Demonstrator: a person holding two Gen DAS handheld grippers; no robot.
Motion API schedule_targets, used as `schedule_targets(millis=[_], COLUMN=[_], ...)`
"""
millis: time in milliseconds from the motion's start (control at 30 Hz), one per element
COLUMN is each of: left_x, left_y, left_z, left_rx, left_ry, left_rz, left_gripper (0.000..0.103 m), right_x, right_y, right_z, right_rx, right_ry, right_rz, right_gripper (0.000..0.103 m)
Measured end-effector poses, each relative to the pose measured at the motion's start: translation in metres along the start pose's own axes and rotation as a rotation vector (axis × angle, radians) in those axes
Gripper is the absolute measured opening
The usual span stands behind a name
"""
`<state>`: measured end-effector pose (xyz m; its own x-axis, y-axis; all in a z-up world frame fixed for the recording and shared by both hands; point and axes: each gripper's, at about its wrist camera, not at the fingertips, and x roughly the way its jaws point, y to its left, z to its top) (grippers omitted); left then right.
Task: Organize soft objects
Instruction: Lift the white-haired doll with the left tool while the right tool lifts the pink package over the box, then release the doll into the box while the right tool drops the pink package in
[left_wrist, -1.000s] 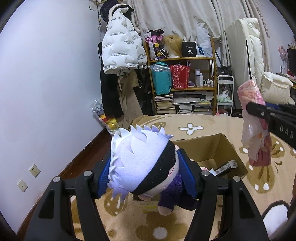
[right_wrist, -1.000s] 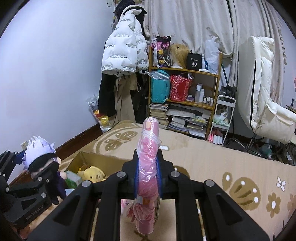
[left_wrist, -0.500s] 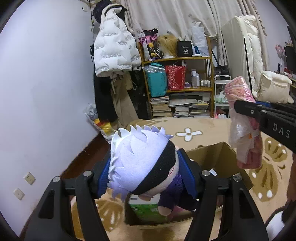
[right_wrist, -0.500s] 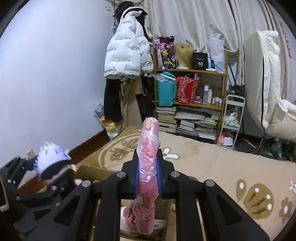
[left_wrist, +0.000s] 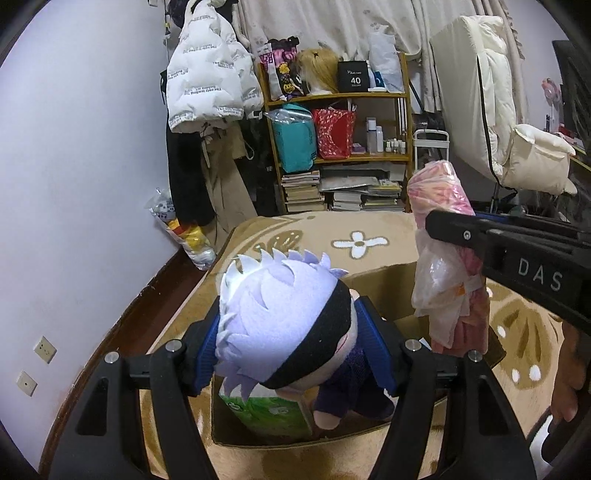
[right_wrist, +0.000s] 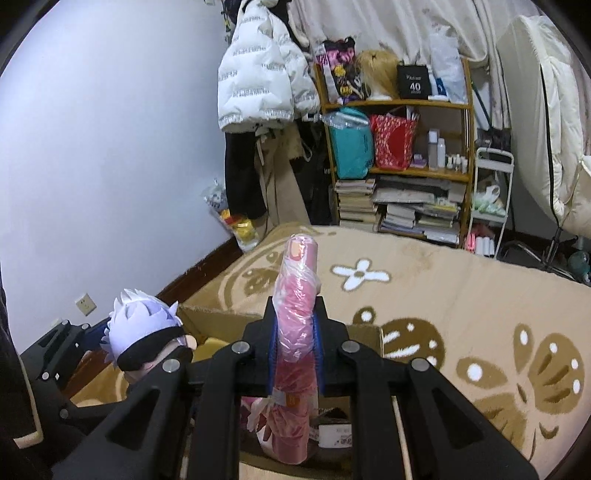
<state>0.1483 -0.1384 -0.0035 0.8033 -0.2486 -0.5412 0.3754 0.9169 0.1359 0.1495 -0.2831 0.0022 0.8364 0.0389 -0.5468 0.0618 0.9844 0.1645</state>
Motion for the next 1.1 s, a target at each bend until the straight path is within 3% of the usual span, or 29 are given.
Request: schedule_targets(millis=[133,200,367,467,833,900,1100], left_x=[0.004,0.004,-0.001,-0.003,-0.041,-0.052,-0.087], left_y=[0.0,0.001,0.005,0.007,0.027,0.032,0.043], left_z=[-0.003,-0.004,-0.004,-0.003,-0.006,-0.007,-0.009], left_rx=[-0.006,-0.011,-0.026,-0.032,-0.066,-0.072,-0.087], left_ry=[0.026,0.025,0.02,0.033,0.023,0.015,-0.02], left_rz=[-0.011,-0.007,0.002,0.009,0.072,0.082,0.118], left_gripper=[0.07,0.082,0.083,0.09,0.1,0.1,0.102], right_x=[0.002,0.003,0.0,-0.005,-0.055,-0.064,-0.097], right_y=[-0.007,-0.01,-0.012,-0.011,-0.003,-0.002,0.006], right_z=[-0.005,-0.007,-0.013,-0.015,-0.004,-0.002,-0.005], right_rx=[0.033,0.054,0.066,0.065,0.064,0.061,0.029], right_ry=[0.035,0.054,0.077,0.089,0.024,0.015,-0.021], right_rz=[0.001,0.009,0.001,-0.002,0.001,0.001,-0.012], right_gripper=[0.02,0.02,0.021,0.022,0.069,0.085,0.099])
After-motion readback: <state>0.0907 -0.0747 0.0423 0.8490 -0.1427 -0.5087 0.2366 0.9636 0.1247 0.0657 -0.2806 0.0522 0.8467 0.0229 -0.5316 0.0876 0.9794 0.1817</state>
